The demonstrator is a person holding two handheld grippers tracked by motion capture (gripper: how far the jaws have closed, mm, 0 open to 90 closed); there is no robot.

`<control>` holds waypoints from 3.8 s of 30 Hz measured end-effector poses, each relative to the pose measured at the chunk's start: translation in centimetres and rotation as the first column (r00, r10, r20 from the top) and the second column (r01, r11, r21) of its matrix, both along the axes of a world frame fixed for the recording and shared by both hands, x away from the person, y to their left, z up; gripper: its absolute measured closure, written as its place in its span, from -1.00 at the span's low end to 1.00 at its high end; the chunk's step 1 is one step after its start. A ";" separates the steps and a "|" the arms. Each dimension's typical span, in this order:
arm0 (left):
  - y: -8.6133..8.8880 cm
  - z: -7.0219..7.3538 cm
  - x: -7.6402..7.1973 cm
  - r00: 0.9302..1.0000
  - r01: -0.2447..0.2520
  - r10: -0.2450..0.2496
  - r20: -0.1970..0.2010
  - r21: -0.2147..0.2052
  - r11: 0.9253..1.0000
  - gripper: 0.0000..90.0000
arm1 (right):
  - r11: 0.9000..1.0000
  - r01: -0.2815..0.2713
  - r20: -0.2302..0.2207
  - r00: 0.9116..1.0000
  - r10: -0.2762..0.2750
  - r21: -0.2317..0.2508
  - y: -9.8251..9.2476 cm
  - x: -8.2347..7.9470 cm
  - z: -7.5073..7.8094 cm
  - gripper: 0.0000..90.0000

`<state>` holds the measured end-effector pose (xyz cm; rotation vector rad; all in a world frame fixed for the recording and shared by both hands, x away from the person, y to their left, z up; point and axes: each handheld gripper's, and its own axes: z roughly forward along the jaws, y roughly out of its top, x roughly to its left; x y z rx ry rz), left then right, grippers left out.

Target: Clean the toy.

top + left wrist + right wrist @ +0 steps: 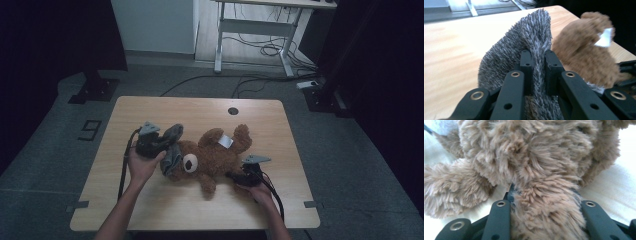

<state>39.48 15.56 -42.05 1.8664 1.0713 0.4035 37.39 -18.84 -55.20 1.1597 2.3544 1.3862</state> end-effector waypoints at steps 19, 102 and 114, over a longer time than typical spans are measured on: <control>-3.3 -4.3 1.7 0.990 0.056 -0.052 -0.133 0.031 0.998 0.76 | 0.998 0.021 0.038 0.999 -0.019 -0.063 0.5 -0.2 0.4 0.10; 0.7 -3.6 -6.1 1.000 0.010 -0.009 0.025 -0.038 0.999 0.76 | 0.982 0.048 0.046 0.997 -0.057 0.185 -5.1 -2.6 2.9 0.40; 3.0 -5.7 -6.0 0.997 -0.069 0.069 -0.021 0.014 0.998 0.76 | 0.982 0.055 0.046 0.997 -0.064 0.179 -5.1 -2.5 2.8 0.40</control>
